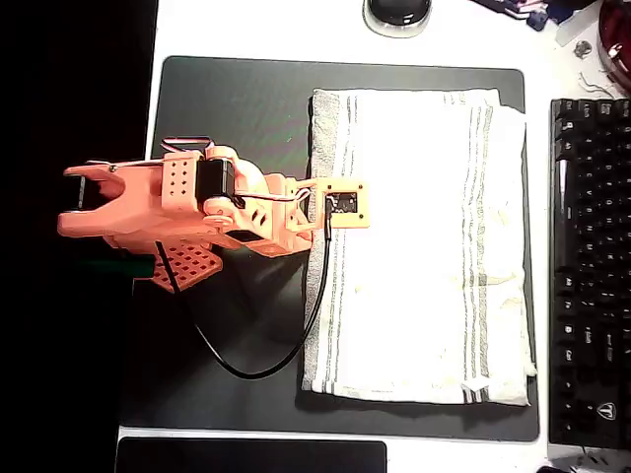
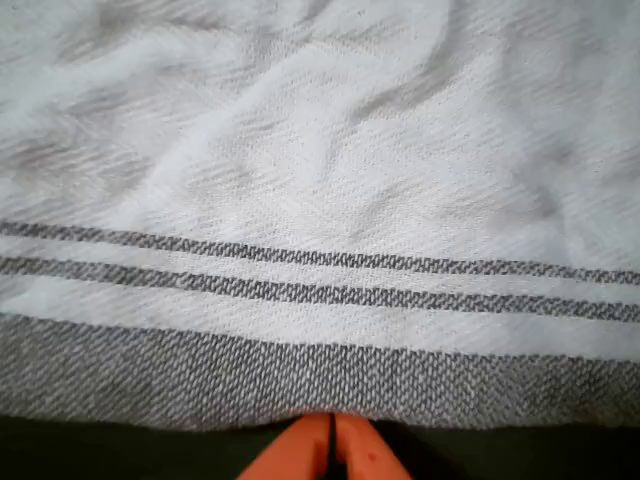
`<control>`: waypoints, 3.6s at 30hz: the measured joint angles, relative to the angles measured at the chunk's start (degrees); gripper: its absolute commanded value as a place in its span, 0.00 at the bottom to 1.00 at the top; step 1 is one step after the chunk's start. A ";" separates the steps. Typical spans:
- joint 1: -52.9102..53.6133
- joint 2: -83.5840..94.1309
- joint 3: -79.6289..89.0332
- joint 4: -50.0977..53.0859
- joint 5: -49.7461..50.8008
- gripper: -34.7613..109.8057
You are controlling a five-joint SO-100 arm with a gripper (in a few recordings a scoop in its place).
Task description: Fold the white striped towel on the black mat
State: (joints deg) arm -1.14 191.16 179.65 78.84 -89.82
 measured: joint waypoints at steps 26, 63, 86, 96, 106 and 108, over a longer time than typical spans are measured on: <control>-0.44 0.00 0.00 0.00 0.53 0.24; -6.77 -18.72 -16.70 0.88 3.25 0.24; -23.91 -54.23 -59.68 9.76 14.33 0.24; -28.30 -67.06 -73.56 9.93 19.25 0.24; -33.57 -81.30 -85.61 9.93 22.41 0.24; -34.89 -83.85 -88.24 9.93 22.50 0.24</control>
State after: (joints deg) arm -36.04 107.31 91.41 88.77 -67.32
